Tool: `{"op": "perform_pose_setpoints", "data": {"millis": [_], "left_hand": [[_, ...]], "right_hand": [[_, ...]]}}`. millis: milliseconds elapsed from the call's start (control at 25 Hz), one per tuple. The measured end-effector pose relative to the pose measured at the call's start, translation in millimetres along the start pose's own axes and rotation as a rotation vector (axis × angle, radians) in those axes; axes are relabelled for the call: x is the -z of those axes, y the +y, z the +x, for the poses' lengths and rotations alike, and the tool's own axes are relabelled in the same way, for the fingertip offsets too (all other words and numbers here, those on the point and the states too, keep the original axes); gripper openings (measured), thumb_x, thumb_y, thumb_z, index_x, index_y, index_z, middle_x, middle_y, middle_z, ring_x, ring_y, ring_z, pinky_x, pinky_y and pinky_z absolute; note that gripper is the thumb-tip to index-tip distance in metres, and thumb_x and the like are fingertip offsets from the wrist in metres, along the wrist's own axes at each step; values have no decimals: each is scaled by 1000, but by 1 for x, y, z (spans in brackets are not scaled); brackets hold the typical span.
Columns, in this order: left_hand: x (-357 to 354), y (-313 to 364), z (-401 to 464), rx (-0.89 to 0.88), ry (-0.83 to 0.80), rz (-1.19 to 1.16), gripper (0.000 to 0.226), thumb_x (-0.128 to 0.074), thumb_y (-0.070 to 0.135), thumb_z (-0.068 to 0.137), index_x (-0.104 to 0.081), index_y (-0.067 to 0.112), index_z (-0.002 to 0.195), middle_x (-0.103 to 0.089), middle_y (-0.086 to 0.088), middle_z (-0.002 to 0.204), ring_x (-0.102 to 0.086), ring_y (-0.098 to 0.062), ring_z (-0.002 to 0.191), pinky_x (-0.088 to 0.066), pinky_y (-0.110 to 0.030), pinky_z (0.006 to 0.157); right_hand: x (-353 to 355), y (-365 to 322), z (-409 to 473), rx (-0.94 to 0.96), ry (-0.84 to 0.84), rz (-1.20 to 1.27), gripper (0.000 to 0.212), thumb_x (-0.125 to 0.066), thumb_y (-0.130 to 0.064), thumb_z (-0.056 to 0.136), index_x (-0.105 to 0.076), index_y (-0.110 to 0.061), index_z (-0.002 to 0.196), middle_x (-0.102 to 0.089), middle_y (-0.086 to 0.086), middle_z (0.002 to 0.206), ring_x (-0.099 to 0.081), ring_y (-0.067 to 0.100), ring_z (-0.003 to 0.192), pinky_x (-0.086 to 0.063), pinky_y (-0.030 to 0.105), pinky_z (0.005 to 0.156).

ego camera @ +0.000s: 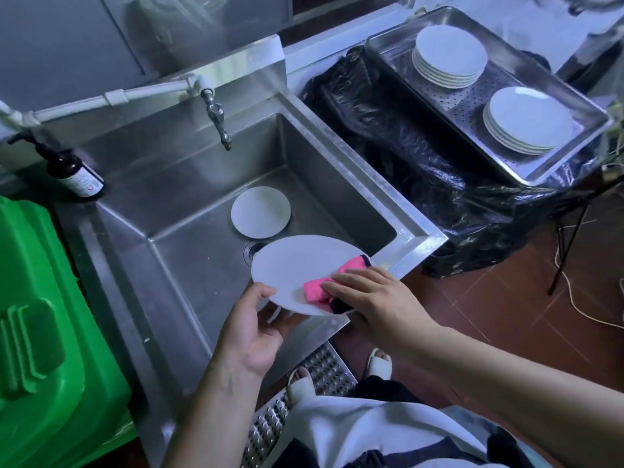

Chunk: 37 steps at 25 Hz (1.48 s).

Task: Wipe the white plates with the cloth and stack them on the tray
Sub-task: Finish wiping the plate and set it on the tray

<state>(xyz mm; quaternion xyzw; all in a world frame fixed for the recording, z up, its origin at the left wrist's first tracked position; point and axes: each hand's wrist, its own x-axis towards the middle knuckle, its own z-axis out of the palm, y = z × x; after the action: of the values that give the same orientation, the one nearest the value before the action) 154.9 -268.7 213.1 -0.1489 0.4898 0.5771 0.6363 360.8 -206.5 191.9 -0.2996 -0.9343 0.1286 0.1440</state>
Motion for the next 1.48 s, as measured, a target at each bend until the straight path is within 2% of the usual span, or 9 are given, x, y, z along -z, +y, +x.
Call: {"op": "perform_pose_setpoints", "data": {"millis": [200,400,560,680,800,960,1200,1360,1480], "left_hand": [[-29,26,-5,-36,0,100,6,-62,10,91,-67,8,91,-63,-20,107,-63,-32,107,-60,-56,74],[-32,81,-14,-538,-55,588,39,-80,37,74,-68,32,110,-67,13,102,-59,-8,100,-45,-37,88],[-17,123,-43,-494,-462,647,48,-70,15,81,-66,23,128,-72,-2,119,-70,-16,100,-62,-43,78],[-15,129,-57,-468,-675,603,55,-78,10,74,-70,23,127,-72,-5,121,-72,-25,101,-62,-47,75],[-23,127,-60,-426,-857,540,58,-45,-7,89,-57,13,142,-64,-14,136,-63,-31,123,-56,-45,96],[-30,120,-66,-451,-817,499,55,-79,9,77,-68,11,130,-70,-17,126,-68,-33,115,-58,-44,92],[-23,104,-69,-525,-538,382,76,-100,17,31,-81,15,105,-76,-16,107,-74,-30,95,-63,-41,78],[-10,105,-70,-567,-531,389,62,-86,3,43,-82,19,103,-77,-15,107,-74,-29,96,-62,-38,76],[-4,102,-70,-605,-584,438,63,-74,2,57,-76,24,116,-74,-12,119,-70,-26,108,-60,-37,83]], "right_hand": [[32,3,27,-35,53,200,34,-68,-12,86,-72,-18,119,-74,-6,109,-71,22,92,-58,37,66],[85,14,55,-383,84,896,11,-78,-6,84,-73,-16,85,-54,-18,61,-47,0,55,-42,24,54],[121,30,62,-520,13,1553,29,-78,-3,78,-73,-5,106,-70,15,88,-66,33,74,-55,60,68],[132,37,72,-451,-64,1714,34,-71,-9,77,-73,-12,111,-74,14,100,-71,31,84,-60,47,72],[125,44,82,-411,-141,1787,50,-80,-13,72,-69,-11,121,-72,15,110,-71,31,92,-58,41,79],[110,48,92,-436,-255,1810,72,-94,-26,59,-67,-12,124,-70,16,114,-71,33,94,-58,45,82],[101,42,111,-661,-262,1640,37,-70,-14,85,-70,-11,122,-72,19,116,-71,37,99,-58,50,84],[97,44,123,-894,48,1506,36,-56,8,92,-65,-6,124,-73,22,104,-72,37,89,-58,48,78],[99,19,140,-846,270,1332,35,-53,7,94,-72,-18,110,-68,18,88,-64,33,77,-56,54,72]]}}
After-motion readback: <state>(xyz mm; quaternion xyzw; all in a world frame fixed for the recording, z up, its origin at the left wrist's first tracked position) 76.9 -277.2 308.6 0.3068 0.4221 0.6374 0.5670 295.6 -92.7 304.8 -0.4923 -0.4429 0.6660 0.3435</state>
